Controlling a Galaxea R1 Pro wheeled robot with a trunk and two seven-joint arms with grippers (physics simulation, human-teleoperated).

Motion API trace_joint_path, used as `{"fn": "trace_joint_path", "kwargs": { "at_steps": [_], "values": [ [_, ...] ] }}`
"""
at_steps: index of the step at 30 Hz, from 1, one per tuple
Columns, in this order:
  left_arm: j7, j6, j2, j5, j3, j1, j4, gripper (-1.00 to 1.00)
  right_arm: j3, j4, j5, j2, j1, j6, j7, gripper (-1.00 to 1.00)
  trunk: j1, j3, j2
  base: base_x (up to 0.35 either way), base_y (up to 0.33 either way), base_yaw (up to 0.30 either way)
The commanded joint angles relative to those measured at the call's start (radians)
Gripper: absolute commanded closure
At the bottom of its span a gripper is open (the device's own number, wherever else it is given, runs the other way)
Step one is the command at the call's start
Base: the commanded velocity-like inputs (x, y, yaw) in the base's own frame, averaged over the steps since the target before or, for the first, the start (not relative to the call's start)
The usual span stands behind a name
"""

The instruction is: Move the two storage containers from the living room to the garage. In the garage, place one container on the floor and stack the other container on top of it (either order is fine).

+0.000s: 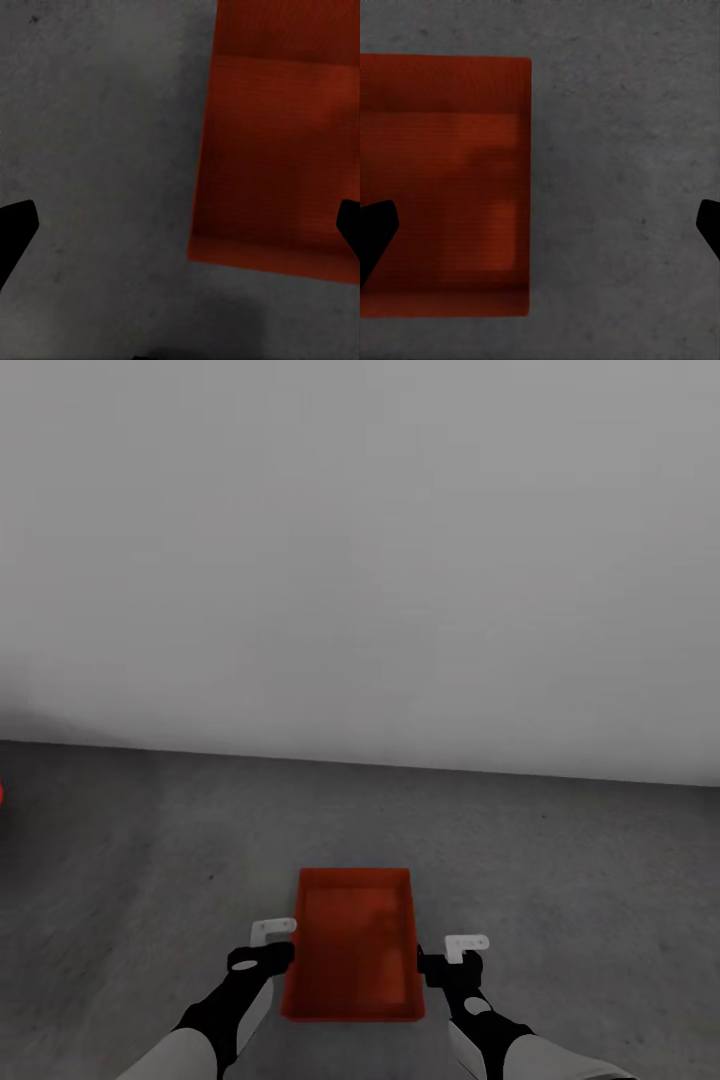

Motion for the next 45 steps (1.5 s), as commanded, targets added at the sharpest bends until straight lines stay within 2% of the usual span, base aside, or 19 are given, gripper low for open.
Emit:
{"fn": "trace_joint_path", "kwargs": {
  "at_steps": [1,9,45],
  "values": [
    [0.001,0.005,0.0,0.001,0.003,0.0,-0.002,-1.0,0.008,0.001,-0.004,0.0,-0.001,-0.002,-0.005,-1.0,0.0,-0.001,-0.001,0.0,0.0,0.0],
    [0.001,0.01,-0.003,0.0,0.004,0.0,-0.005,-1.0,0.008,0.001,-0.004,0.0,-0.001,-0.003,-0.005,-1.0,0.0,-0.001,-0.001,-0.129,0.0,0.0],
    [0.002,0.017,-0.006,0.0,0.003,0.0,-0.004,-1.0,0.008,0.001,-0.004,0.001,-0.001,0.0,-0.006,-1.0,0.0,-0.001,-0.001,-0.341,0.024,0.0]
  ]
}}
